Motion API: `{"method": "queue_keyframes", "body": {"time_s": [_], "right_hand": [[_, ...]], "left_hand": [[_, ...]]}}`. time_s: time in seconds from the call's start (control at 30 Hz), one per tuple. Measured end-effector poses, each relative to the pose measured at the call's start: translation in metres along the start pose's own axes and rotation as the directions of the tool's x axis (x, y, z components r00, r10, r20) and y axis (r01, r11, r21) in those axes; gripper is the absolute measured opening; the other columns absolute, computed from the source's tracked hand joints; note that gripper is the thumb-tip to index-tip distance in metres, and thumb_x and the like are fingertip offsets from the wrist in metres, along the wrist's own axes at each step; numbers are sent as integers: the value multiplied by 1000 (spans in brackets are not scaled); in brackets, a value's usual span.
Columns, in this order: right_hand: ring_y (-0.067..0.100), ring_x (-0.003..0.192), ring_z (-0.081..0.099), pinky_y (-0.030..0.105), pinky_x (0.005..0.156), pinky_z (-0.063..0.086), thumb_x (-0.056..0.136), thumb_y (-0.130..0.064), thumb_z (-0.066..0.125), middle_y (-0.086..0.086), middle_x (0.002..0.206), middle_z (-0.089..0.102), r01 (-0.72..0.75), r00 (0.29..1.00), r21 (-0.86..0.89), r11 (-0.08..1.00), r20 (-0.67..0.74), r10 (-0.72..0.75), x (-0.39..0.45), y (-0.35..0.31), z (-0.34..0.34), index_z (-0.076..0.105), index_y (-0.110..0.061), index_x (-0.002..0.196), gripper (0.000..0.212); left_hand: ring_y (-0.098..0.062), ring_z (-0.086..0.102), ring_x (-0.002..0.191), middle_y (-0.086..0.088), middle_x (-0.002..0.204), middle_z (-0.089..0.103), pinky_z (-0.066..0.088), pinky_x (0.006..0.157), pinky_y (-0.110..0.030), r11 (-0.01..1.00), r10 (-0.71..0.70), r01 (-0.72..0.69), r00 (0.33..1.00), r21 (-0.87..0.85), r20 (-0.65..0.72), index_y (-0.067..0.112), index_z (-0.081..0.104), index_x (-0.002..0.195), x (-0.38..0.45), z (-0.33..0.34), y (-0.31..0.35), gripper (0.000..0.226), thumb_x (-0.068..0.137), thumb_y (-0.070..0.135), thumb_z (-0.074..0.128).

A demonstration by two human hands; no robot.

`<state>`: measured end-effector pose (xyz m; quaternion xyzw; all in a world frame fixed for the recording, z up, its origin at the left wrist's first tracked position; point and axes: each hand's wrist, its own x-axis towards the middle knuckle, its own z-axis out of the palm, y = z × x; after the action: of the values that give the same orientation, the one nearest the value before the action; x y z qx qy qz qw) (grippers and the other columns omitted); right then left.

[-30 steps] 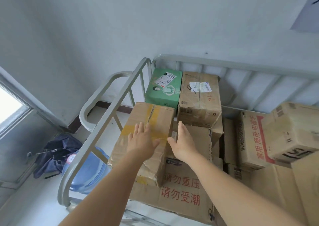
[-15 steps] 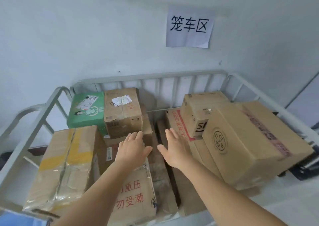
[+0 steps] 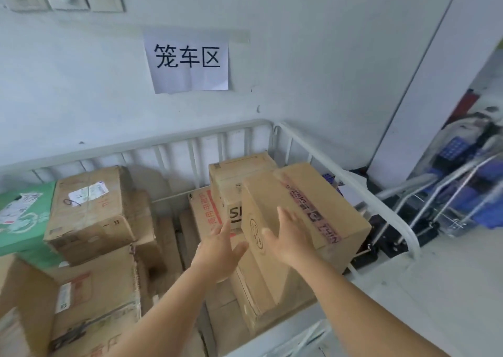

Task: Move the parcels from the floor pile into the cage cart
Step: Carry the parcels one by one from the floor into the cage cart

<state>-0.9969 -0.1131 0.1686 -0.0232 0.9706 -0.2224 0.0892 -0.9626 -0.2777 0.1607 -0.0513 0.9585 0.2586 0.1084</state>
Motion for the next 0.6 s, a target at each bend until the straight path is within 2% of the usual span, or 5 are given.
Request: {"method": "queue_keyframes", "body": {"time_s": [0.23,0.3,0.4,0.53,0.6], "right_hand": [[28,150,12,47,120,17,96,-53,46,8,163,13,-205,979,13,979,7,205,59,115,-27,7,-16,157,82],[30,150,12,48,120,18,94,-59,45,9,163,13,-263,964,-55,963,20,264,71,142,-32,7,-16,157,86],[34,146,21,51,114,29,86,-66,51,12,160,21,-304,950,-93,948,45,309,84,168,-36,14,-13,155,94],[37,141,25,51,109,32,79,-72,58,13,156,24,-341,937,-117,933,39,347,92,180,-41,13,-9,153,107],[38,136,32,49,105,35,76,-74,60,15,150,34,-370,926,-123,921,29,376,94,179,-45,22,-9,149,105]], "left_hand": [[-25,27,144,-3,159,21,29,115,-43,993,-76,86,991,-81,115,20,9,155,41,57,59,75,96,46,47],[-26,33,140,-4,158,24,33,110,-38,987,-112,128,982,-96,149,17,8,155,47,67,72,74,97,42,47],[-27,46,128,-9,150,35,40,99,-33,974,-143,171,972,-147,186,15,10,154,53,77,89,70,98,39,46],[-26,55,114,-11,139,47,43,83,-29,921,-237,286,950,-264,202,16,-6,154,59,85,90,80,98,36,48],[-25,56,108,-11,135,49,45,81,-29,885,-278,332,940,-327,199,14,-5,153,59,86,86,82,97,34,51]]}}
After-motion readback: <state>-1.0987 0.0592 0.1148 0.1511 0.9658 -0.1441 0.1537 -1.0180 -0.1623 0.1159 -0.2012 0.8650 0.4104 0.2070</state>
